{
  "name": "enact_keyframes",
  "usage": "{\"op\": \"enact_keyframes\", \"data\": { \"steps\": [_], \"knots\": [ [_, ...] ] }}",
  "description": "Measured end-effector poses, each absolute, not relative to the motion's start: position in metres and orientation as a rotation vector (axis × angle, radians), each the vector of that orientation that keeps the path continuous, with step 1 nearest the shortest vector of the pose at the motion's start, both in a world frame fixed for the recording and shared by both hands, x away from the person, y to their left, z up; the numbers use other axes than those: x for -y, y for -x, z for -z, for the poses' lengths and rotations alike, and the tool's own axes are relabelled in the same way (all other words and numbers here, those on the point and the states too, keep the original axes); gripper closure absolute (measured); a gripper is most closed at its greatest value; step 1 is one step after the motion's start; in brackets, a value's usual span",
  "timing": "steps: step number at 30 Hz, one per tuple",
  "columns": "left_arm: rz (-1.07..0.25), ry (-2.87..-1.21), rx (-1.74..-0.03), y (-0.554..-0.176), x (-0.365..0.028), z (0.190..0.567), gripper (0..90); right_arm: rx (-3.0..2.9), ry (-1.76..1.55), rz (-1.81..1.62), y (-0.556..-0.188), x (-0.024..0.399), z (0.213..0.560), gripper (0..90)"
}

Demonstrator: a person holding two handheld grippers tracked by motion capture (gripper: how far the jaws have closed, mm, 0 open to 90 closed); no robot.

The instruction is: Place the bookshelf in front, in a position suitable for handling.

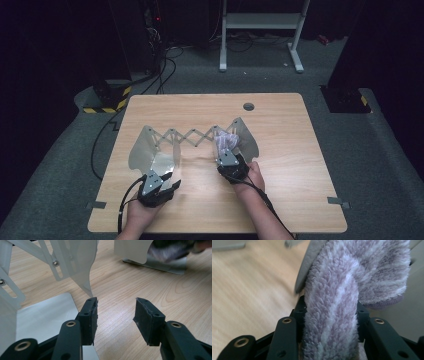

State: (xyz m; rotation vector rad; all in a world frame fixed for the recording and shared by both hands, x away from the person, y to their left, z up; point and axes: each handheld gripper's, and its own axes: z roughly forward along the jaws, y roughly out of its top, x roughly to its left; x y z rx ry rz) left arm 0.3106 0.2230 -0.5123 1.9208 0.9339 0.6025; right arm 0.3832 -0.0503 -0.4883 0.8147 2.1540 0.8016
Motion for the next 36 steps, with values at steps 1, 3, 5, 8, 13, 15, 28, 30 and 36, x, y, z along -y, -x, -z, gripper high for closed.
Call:
{"op": "enact_keyframes", "data": {
  "steps": [1, 3, 5, 8, 13, 15, 28, 30, 36],
  "knots": [
    [-0.602, -1.92, -0.936, -0.311, -0.223, 0.512, 52.9, -2.168, -0.816, -0.793, -0.383, 0.051, 0.493, 59.7],
    [-0.603, -1.923, -0.935, -0.311, -0.223, 0.513, 52.9, -2.187, -0.82, -0.784, -0.381, 0.051, 0.503, 59.7],
    [-0.602, -1.923, -0.935, -0.311, -0.222, 0.513, 52.8, -2.209, -0.821, -0.772, -0.378, 0.053, 0.51, 59.7],
    [-0.6, -1.924, -0.936, -0.311, -0.221, 0.513, 52.8, -2.217, -0.826, -0.778, -0.372, 0.056, 0.517, 59.7],
    [-0.601, -1.923, -0.936, -0.311, -0.221, 0.513, 52.9, -2.215, -0.811, -0.814, -0.358, 0.061, 0.511, 59.6],
    [-0.601, -1.923, -0.937, -0.311, -0.221, 0.513, 52.9, -2.203, -0.798, -0.838, -0.352, 0.063, 0.506, 59.5],
    [-0.6, -1.93, -0.937, -0.311, -0.221, 0.513, 52.9, -2.026, -0.751, -1.031, -0.329, 0.073, 0.448, 59.4],
    [-0.602, -1.929, -0.937, -0.311, -0.221, 0.513, 52.9, -2.003, -0.751, -1.05, -0.329, 0.074, 0.445, 59.4],
    [-0.6, -1.923, -0.943, -0.311, -0.222, 0.513, 52.9, -1.964, -0.767, -1.087, -0.324, 0.083, 0.44, 59.2]
  ]
}}
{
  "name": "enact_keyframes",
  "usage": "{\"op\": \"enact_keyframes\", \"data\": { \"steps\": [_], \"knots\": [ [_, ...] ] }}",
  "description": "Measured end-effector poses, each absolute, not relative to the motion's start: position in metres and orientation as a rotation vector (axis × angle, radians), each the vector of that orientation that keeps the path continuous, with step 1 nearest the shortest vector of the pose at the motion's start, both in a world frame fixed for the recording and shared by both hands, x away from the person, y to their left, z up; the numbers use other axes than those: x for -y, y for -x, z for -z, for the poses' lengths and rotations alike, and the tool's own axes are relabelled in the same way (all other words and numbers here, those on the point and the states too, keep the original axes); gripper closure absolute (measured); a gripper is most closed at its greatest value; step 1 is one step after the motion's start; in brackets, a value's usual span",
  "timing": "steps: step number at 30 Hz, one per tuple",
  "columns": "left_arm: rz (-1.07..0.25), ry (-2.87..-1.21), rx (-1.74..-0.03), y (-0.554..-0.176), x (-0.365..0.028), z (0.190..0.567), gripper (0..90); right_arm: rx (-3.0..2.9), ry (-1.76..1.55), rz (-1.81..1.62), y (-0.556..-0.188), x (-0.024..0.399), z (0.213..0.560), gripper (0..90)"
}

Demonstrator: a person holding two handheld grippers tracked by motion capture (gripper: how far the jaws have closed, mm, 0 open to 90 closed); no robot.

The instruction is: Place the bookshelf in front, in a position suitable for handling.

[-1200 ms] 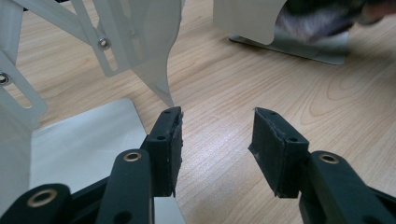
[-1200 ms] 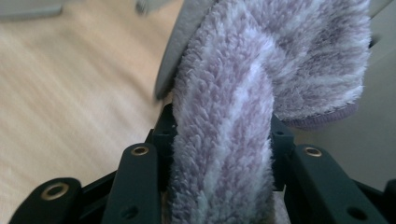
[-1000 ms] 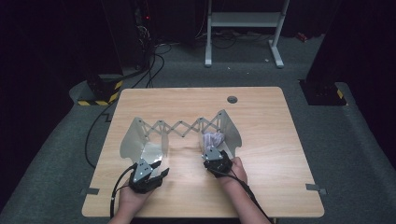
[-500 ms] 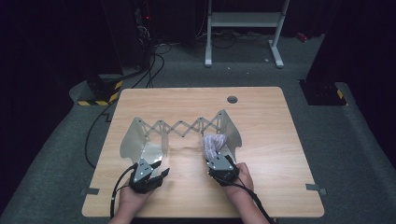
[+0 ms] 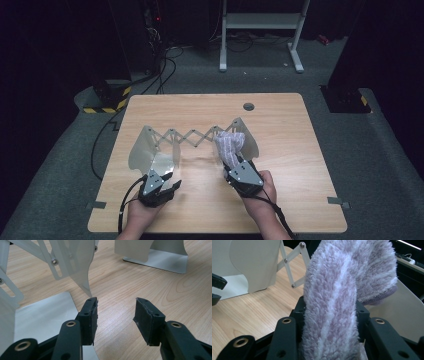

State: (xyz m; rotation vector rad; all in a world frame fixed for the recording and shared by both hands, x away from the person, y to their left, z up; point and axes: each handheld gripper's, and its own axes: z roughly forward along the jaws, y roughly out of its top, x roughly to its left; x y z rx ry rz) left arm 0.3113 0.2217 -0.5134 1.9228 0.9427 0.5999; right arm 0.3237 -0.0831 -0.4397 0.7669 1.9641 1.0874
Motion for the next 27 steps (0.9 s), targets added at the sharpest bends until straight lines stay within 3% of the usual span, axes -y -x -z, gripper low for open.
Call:
{"op": "enact_keyframes", "data": {
  "steps": [16, 23, 27],
  "knots": [
    [-0.679, -1.814, -1.022, -0.339, -0.21, 0.484, 48.4, -2.01, -0.888, -0.967, -0.327, 0.114, 0.483, 58.9],
    [-0.687, -1.788, -1.08, -0.351, -0.206, 0.486, 69.0, -2.01, -0.923, -0.935, -0.332, 0.117, 0.491, 58.9],
    [-0.722, -1.782, -1.084, -0.351, -0.206, 0.487, 73.1, -1.996, -0.947, -0.919, -0.335, 0.122, 0.492, 59.0]
  ]
}}
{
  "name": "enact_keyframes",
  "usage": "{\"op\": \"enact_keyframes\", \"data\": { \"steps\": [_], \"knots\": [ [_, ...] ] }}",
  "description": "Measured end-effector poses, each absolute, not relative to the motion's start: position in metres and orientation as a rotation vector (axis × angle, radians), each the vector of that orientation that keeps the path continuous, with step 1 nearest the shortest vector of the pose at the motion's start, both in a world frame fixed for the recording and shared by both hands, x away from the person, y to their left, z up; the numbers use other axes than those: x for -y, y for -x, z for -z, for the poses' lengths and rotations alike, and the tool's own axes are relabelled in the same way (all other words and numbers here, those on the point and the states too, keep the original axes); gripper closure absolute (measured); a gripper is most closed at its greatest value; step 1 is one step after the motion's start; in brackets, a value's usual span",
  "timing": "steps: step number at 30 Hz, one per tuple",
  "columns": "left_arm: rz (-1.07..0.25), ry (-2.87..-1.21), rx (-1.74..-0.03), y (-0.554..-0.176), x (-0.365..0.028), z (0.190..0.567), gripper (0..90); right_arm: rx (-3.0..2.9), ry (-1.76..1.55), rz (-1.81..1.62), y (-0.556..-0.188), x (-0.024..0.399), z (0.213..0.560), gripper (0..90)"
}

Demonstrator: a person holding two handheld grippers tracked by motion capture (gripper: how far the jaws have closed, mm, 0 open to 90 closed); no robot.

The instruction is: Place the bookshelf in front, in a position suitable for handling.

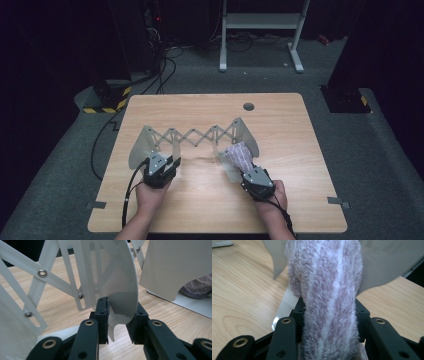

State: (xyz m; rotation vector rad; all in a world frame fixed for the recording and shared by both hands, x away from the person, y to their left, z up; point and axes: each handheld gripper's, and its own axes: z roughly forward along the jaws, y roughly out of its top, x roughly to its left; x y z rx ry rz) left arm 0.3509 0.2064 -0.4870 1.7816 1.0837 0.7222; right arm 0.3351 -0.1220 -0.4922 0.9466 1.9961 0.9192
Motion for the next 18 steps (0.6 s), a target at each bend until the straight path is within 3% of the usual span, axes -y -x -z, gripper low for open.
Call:
{"op": "enact_keyframes", "data": {
  "steps": [8, 18],
  "knots": [
    [-0.713, -1.81, -1.03, -0.344, -0.188, 0.488, 75.1, -1.956, -1.0, -0.883, -0.34, 0.137, 0.493, 59.0],
    [-0.664, -1.844, -0.933, -0.342, -0.151, 0.489, 71.0, -1.892, -1.087, -0.87, -0.345, 0.163, 0.491, 59.0]
  ]
}}
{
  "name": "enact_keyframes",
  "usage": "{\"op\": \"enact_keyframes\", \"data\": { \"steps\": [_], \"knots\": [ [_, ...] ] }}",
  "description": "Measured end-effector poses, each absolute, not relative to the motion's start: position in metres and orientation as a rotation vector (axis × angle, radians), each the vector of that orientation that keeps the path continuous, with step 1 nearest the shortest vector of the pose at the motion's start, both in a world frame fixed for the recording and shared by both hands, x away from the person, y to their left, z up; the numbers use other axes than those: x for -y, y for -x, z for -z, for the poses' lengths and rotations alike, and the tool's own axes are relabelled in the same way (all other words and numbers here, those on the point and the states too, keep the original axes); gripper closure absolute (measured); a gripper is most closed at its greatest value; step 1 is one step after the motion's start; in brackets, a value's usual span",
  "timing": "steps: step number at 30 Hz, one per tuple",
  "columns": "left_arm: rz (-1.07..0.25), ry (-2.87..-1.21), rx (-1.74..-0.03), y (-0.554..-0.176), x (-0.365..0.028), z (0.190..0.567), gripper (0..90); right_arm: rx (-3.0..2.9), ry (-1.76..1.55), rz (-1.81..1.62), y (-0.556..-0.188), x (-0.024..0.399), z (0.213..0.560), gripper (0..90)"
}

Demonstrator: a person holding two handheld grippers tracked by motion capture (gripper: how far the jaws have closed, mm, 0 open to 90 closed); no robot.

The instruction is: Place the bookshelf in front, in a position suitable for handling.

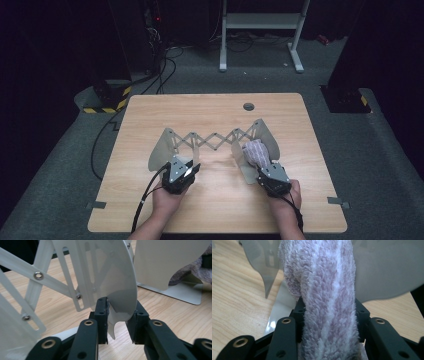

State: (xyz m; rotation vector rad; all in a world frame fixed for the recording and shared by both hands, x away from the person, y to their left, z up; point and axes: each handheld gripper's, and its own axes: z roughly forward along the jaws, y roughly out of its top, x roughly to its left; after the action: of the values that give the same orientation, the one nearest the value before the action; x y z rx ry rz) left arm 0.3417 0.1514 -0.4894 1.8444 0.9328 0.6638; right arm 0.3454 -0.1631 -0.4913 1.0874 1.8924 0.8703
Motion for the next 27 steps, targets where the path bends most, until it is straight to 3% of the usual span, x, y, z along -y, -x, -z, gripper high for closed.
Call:
{"op": "enact_keyframes", "data": {
  "steps": [8, 14, 20, 27],
  "knots": [
    [-0.629, -1.884, -0.891, -0.329, -0.167, 0.491, 57.8, -1.831, -1.054, -0.965, -0.335, 0.161, 0.467, 59.1],
    [-0.639, -1.923, -0.829, -0.304, -0.191, 0.498, 55.7, -1.756, -0.989, -1.079, -0.321, 0.152, 0.436, 59.1],
    [-0.619, -1.919, -0.871, -0.297, -0.206, 0.504, 56.0, -1.701, -0.906, -1.209, -0.308, 0.131, 0.405, 59.1],
    [-0.619, -1.925, -0.874, -0.299, -0.207, 0.506, 55.9, -1.77, -0.808, -1.246, -0.311, 0.084, 0.394, 59.2]
  ]
}}
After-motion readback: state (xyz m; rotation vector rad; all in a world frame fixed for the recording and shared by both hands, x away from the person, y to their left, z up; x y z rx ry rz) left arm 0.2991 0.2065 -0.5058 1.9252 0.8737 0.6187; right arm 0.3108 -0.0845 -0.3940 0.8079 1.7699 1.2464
